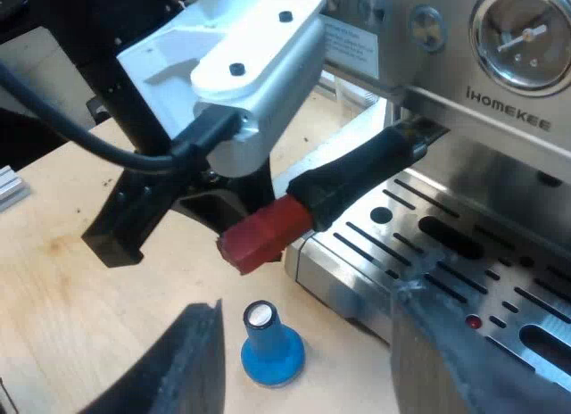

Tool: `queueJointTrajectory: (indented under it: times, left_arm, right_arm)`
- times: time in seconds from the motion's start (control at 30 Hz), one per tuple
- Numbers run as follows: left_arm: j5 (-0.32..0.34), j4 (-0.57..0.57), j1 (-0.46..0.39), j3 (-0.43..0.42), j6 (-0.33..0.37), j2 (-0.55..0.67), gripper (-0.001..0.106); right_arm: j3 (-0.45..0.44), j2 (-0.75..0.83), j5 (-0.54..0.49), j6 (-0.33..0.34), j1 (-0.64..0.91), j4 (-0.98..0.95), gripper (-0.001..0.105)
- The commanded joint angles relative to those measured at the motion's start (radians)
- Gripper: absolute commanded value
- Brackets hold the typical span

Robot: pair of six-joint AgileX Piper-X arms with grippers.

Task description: Put the handle in the coffee machine

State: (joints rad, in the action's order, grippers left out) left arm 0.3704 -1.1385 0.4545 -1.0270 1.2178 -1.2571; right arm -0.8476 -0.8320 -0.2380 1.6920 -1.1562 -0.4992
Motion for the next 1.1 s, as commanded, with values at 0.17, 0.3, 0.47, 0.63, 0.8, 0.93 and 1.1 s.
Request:
queueJointTrajectory:
  times: [0.17, 0.3, 0.47, 0.63, 0.8, 0.93, 1.1]
  left_arm:
    - [0.415, 0.154, 0.051, -0.022, 0.014, 0.011, 0.001]
    - [0.443, 0.169, 0.051, -0.025, 0.020, 0.011, 0.001]
    - [0.446, 0.180, 0.051, -0.025, 0.020, 0.011, 0.001]
    - [0.411, 0.172, 0.042, -0.025, 0.020, 0.011, 0.001]
    - [0.394, 0.151, 0.010, -0.025, 0.020, 0.011, 0.001]
    - [0.389, 0.144, -0.044, -0.025, 0.012, 0.011, 0.001]
    - [0.385, 0.114, -0.119, -0.025, 0.012, 0.011, 0.001]
  right_arm:
    - [-0.011, 0.006, 0.013, 0.005, -0.001, -0.003, 0.045]
    - [-0.011, 0.006, 0.013, -0.001, -0.001, -0.003, 0.045]
    - [-0.011, 0.006, 0.013, -0.014, -0.001, -0.003, 0.045]
    - [-0.011, 0.006, 0.013, -0.014, -0.001, -0.003, 0.045]
    - [-0.011, 0.006, 0.013, -0.014, -0.001, -0.003, 0.045]
    - [-0.011, 0.006, 0.013, -0.014, -0.001, -0.005, 0.045]
    - [-0.011, 0.006, 0.013, -0.014, -0.001, -0.006, 0.045]
